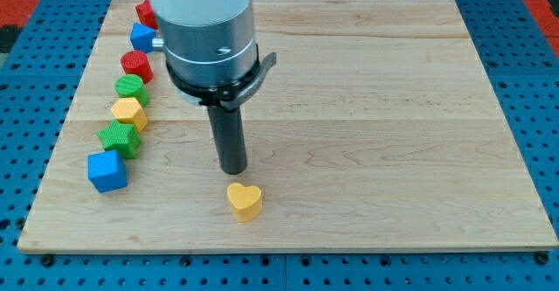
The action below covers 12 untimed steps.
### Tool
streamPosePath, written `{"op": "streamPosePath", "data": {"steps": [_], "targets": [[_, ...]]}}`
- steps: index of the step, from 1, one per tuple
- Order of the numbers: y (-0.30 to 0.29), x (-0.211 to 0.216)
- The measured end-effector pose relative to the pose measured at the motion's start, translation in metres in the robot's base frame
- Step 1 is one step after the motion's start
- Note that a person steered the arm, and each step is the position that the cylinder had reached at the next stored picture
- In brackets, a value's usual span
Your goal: Move the yellow heart towards the blue cube
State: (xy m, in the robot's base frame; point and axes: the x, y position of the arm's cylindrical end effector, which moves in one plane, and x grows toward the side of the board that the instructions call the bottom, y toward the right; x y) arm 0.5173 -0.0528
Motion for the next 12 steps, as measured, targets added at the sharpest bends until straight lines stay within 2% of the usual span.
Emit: {"op": "streamPosePath", "data": {"steps": [3,4,5,6,7,8,10,12], "targets": [[0.068,0.002],[0.063,0.035],[0.030,0.048],[0.003,0.048],[0.029,0.047],[0.024,0.047],[-0.065,0.046],[-0.034,0.082]]}}
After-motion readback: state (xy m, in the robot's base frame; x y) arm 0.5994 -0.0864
